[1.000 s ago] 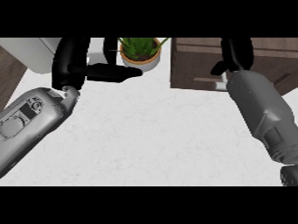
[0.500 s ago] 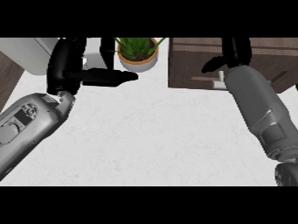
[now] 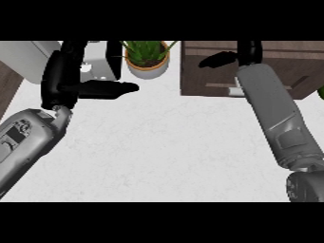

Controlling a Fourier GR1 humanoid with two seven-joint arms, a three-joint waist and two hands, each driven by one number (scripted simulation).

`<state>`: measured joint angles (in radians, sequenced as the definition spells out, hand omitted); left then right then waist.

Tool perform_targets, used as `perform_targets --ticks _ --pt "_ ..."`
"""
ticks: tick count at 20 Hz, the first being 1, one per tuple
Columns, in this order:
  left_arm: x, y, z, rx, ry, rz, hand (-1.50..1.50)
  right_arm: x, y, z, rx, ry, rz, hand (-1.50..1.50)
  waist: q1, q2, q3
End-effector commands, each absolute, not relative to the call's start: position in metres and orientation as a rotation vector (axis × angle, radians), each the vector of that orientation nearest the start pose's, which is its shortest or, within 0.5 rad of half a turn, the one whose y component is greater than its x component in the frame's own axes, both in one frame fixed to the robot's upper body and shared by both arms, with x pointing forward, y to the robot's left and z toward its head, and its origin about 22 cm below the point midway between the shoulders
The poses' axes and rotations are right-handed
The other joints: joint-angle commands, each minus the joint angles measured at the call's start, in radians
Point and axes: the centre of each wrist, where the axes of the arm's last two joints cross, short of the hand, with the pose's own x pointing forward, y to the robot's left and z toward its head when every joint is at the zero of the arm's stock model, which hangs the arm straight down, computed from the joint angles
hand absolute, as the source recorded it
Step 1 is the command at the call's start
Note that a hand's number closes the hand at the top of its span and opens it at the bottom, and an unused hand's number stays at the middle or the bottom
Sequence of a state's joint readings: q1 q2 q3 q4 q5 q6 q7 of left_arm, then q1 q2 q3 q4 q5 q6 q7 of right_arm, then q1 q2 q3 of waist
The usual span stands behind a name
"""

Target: Pick up the can, place it into the drawer and close the drawer

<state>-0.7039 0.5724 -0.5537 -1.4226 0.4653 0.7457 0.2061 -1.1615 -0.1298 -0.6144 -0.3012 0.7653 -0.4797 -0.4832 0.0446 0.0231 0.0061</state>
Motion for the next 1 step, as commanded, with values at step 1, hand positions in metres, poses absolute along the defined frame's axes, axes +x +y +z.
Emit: perform_targets --ticks 1 --pt "0.3386 0.1714 0.1459 0.251 -1.729 -0.041 -1.50 0.4693 -0.1803 0.1131 -0.619 -1.954 0.172 -1.50 0.002 -0.009 -0.004"
